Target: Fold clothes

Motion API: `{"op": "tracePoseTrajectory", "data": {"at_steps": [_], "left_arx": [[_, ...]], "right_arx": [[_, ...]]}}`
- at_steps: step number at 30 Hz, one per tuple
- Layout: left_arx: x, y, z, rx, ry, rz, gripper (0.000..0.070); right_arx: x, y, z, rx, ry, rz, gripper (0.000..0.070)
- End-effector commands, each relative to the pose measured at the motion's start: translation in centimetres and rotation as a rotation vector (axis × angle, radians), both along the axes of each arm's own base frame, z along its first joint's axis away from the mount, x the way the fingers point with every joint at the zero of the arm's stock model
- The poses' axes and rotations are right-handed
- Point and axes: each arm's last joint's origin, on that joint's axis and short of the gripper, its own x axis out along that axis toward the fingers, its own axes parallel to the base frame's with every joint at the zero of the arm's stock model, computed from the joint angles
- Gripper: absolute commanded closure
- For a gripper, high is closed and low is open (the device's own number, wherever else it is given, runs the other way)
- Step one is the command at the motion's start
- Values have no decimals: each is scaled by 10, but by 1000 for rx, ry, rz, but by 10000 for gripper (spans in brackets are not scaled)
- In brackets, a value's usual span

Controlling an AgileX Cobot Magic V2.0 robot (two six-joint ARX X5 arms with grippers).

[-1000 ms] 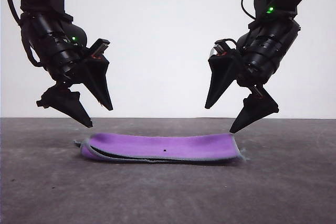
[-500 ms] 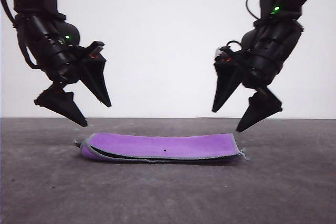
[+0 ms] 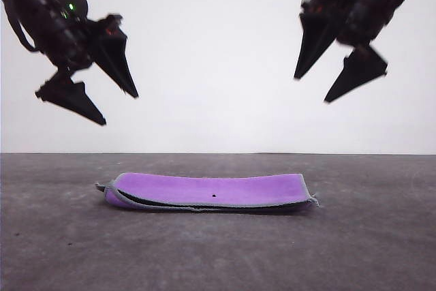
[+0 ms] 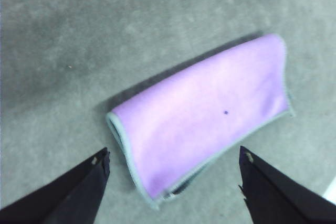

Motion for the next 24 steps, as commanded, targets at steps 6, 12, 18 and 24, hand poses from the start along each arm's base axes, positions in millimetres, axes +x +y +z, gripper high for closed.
{"op": "tracePoseTrajectory", "data": {"at_steps": [6,12,18,24], "left_arx": [[-10,7,32,-6,-107,8,224],[-14,18,43,7,-145,44,224],[-13,23,46,3,-163,61,224],[-11,23,46,1,-178,61,224]], "right_arx": [[-45,-3,54,-40,-89,-6,209],[-97,-12,94,-83,-187,-52,206],[-159,-27,137,-89,-344,-150,206],[-197,-38,153,-141,-498,-246,205]]}}
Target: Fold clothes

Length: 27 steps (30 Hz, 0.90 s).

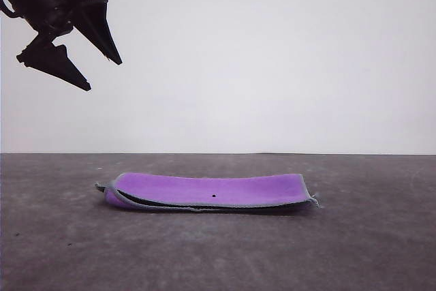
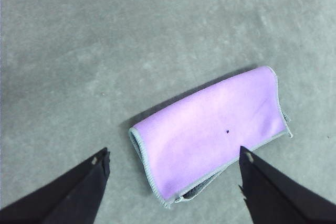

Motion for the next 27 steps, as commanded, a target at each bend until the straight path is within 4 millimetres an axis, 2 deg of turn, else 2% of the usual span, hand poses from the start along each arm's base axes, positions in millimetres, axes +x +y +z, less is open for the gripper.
{"op": "tracePoseTrajectory", "data": {"at_steps": [1,5,11,18,22,27], "left_arx": [[3,-1,6,-1,-31,-4,224],[3,-1,6,-2,-30,-2,224],[3,-1,6,-2,-31,-2,224],[4,-1,6,-3,-36,-2,224],[4,-1,6,-3,-36,-2,224],[4,-1,6,-3,-37,-2,224]], "right_arx": [[10,2,-5,8,0,-26,205],[27,6,-34,10,14,-40,202],[56,13,-104,49,82,-55,201],[67,20,-176,247,160,-24,201],[69,21,-203,301,194,-40,201],[79,24,-224,317,263,-31,201]]}}
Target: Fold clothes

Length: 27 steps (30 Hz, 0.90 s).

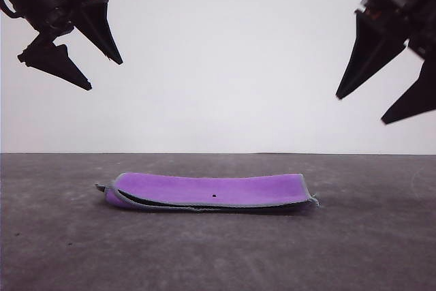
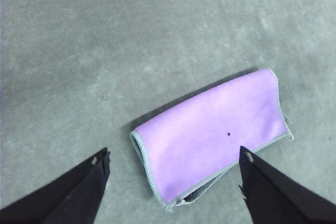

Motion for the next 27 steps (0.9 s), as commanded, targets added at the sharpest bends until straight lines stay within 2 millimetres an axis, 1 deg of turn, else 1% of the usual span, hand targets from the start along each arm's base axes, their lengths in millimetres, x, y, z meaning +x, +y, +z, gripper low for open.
{"op": "tracePoseTrajectory", "data": {"at_steps": [1,6,12,19,27], "left_arx": [[3,-1,5,-1,-27,-3,224],[3,-1,5,-2,-26,-3,224],[3,-1,5,-2,-26,-3,224],[3,-1,5,-2,-27,-3,224],[3,-1,5,-2,-28,-3,224]], "right_arx": [[7,3,-7,31,36,8,201],[24,9,-31,92,127,33,201],[41,14,-55,139,180,42,201],[52,18,-74,204,223,50,201],[57,27,-93,200,269,61,201]]}}
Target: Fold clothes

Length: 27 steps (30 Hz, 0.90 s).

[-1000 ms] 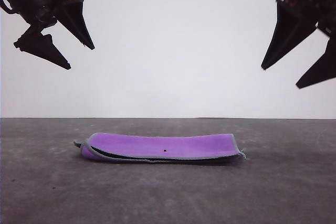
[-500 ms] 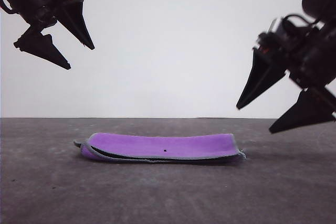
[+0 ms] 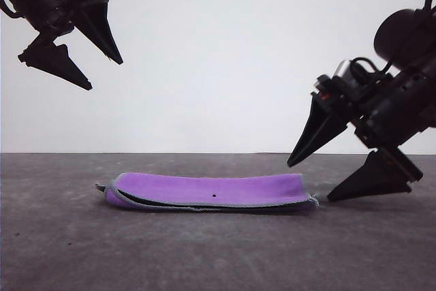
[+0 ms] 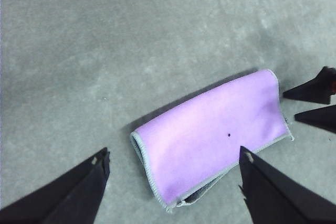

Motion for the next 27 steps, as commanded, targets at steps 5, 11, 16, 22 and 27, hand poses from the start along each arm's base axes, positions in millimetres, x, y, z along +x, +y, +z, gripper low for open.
{"op": "tracePoseTrajectory", "data": {"at_steps": [5,11,16,22,27], "left_arx": [[3,-1,5,-1,-24,-3,224],[3,-1,5,-1,-24,-3,224],[3,0,5,-1,-24,-3,224],[3,0,5,-1,-24,-3,224],[3,0,5,-1,-24,-3,224]], "right_arx": [[4,10,-12,19,37,-4,205],[5,21,-16,38,39,8,241],[4,26,-15,48,38,21,362],[5,26,-14,53,27,23,630],[7,27,-12,62,0,26,691]]}}
